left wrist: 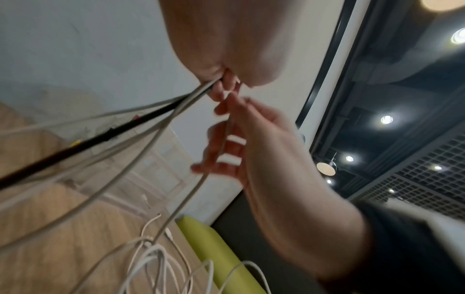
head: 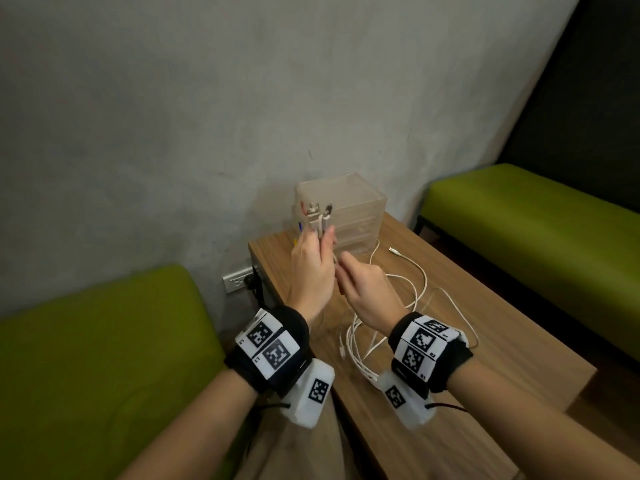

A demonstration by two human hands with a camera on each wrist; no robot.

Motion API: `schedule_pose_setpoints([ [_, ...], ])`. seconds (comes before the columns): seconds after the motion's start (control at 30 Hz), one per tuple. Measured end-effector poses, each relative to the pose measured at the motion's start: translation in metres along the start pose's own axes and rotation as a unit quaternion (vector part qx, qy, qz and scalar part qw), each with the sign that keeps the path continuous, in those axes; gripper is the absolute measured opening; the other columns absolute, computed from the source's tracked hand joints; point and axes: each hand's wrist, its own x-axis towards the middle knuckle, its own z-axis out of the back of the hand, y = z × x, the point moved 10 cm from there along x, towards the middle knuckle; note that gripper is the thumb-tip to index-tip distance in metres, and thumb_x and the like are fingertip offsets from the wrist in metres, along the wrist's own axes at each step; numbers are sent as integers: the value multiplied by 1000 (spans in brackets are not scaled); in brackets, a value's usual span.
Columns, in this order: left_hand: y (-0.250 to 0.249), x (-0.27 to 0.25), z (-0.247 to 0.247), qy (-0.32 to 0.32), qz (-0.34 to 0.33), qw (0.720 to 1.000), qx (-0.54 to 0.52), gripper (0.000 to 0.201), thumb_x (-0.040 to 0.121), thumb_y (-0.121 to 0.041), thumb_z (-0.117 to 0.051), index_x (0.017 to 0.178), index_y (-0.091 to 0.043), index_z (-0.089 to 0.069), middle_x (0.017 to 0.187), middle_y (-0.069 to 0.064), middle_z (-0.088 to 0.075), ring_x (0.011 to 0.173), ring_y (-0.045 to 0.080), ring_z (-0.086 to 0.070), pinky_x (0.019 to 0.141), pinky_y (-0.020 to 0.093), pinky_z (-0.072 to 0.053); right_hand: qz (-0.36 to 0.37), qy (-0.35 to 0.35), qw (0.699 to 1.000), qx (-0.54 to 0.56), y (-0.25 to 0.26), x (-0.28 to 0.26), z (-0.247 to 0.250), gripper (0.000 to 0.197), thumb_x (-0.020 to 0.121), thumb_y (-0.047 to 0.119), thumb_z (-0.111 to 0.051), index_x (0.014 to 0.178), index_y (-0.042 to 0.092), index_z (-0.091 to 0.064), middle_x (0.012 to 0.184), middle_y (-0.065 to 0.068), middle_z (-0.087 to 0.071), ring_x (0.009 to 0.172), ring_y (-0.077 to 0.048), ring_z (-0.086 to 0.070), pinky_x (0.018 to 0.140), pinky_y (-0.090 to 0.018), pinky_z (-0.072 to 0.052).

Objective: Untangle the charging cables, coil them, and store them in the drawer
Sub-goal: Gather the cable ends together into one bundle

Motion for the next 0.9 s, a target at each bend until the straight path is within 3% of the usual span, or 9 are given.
schedule_pose_setpoints([
  [0.1, -12, 16, 25, -75, -10, 996, -47, 30, 97, -17, -38, 68, -23, -45, 61, -13, -45, 55, -6, -50, 53, 8, -35, -57, 101, 993, -18, -40, -22, -26, 24, 99, 22, -39, 81, 10, -50, 72, -5, -59, 67, -25, -56, 65, -38, -44],
  [0.2, -17, 33, 58, -149, -28, 986, -71, 25, 92, -38, -33, 68, -32, -41, 57, -14, -45, 47, -2, -48, 51, 20, -37, -78, 202, 968, -125, -71, -52, -46, 19, 99, 19, -37, 90, 10, -51, 92, -9, -61, 83, -26, -57, 76, -37, -42],
  [0.3, -12, 46, 88, -204, -29, 974, -91, 25, 88, -44, -32, 69, -29, -40, 57, -11, -44, 44, 0, -46, 52, 27, -38, -117, 192, 968, -112, -94, -62, -36, 19, 98, 19, -40, 100, 7, -55, 95, -4, -60, 87, -21, -56, 77, -30, -39],
  [0.43, -8, 51, 106, -226, -17, 968, -105, 26, 94, -29, -32, 70, -22, -40, 59, -9, -42, 45, -1, -43, 52, 25, -37, -137, 159, 972, -105, -111, -63, -15, 21, 97, 20, -43, 87, 9, -58, 77, 1, -55, 75, -22, -57, 69, -26, -36],
  [0.5, -7, 55, 95, -173, -17, 984, -33, 28, 96, -29, -33, 76, -14, -46, 58, -9, -42, 46, 0, -44, 51, 21, -35, -69, 115, 985, -113, -93, -54, -4, 20, 95, 18, -46, 80, 13, -58, 71, 9, -53, 67, -19, -58, 71, -28, -38],
  [0.57, -3, 52, 52, -11, -1, 998, 60, 29, 98, -27, -37, 75, -16, -50, 56, -8, -44, 48, 2, -45, 47, 15, -31, -29, 91, 989, -115, -78, -43, 5, 20, 93, 17, -50, 74, 15, -58, 66, 9, -55, 60, -17, -56, 67, -29, -41],
  [0.67, 4, 16, -17, 202, 12, 972, 122, 27, 98, -26, -40, 74, -21, -52, 61, -6, -49, 55, 13, -47, 48, 19, -30, -39, 91, 988, -122, -68, -27, 11, 20, 92, 21, -54, 79, 13, -66, 69, 2, -62, 61, -18, -57, 62, -32, -45],
  [0.8, 15, -24, -59, 271, 43, 955, 112, 21, 95, -26, -47, 89, -7, -55, 79, 1, -55, 68, 12, -49, 55, 19, -29, -60, 14, 994, -89, -55, -13, 29, 14, 88, 16, -59, 82, 11, -71, 66, 8, -57, 57, -11, -49, 55, -21, -35],
  [0.9, 18, -30, -67, 270, 66, 957, 80, 24, 88, -27, -59, 99, -6, -59, 86, -2, -58, 75, 10, -54, 58, 12, -35, -74, -5, 996, -54, -54, -10, 36, 14, 82, 12, -57, 82, 11, -71, 67, -1, -66, 59, -15, -55, 55, -28, -42],
])
